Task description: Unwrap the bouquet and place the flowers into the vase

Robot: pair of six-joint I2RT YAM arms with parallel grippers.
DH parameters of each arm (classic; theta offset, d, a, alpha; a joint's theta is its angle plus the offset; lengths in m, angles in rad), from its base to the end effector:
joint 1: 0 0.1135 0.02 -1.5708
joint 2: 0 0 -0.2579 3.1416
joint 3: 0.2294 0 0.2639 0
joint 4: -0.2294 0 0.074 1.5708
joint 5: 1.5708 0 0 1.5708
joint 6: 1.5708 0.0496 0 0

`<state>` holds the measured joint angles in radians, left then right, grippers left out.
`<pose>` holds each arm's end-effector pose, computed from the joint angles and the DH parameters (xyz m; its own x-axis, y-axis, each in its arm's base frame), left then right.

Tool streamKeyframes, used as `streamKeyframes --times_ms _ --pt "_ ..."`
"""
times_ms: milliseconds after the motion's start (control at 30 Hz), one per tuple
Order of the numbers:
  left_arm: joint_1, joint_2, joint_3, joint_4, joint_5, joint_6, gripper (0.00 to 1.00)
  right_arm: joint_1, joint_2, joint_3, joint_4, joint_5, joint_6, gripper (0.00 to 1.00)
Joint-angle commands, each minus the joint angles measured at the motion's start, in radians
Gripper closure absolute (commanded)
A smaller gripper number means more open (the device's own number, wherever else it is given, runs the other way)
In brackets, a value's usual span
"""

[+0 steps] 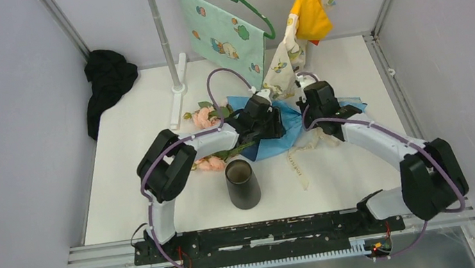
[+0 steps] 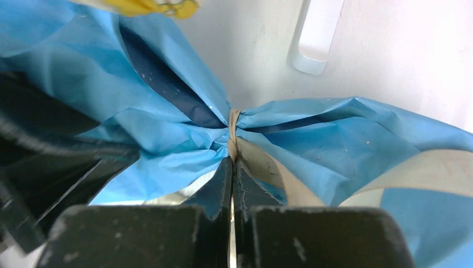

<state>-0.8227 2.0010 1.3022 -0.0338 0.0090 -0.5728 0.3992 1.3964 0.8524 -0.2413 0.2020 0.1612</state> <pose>0.3090 -0.3337 0.1459 -0.7821 0.0460 -0.6215 0.3732 0.8332 -0.4080 0.2922 0.1124 0.1992 -0.6831 -0.1175 -0.7208 -0.1422 0.9895 -0.0265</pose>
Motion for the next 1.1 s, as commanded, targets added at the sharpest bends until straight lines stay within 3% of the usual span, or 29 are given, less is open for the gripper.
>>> streamKeyframes --times_ms 0,300,600,767,867,1067 --pt "0.026 0.021 -0.020 -0.005 -0.036 -0.018 0.39 -0.004 -0.128 0.006 -0.027 -0.022 -0.009 1.00" --pt "0.036 -0.008 -0.053 0.012 -0.018 -0.019 0.40 -0.005 -0.218 -0.046 -0.048 -0.096 -0.002 1.00" --pt "0.029 -0.124 -0.096 0.158 0.238 -0.048 0.41 -0.004 -0.166 -0.118 0.016 -0.232 0.017 1.00" --pt "0.021 -0.124 -0.135 0.296 0.432 -0.070 0.62 -0.005 -0.135 -0.128 0.043 -0.260 0.020 1.00" --pt "0.014 -0.113 -0.157 0.366 0.479 -0.079 0.95 -0.004 -0.134 -0.125 0.047 -0.256 0.016 1.00" --pt "0.008 -0.046 -0.100 0.370 0.507 -0.078 0.98 -0.005 -0.151 -0.119 0.039 -0.246 0.008 1.00"
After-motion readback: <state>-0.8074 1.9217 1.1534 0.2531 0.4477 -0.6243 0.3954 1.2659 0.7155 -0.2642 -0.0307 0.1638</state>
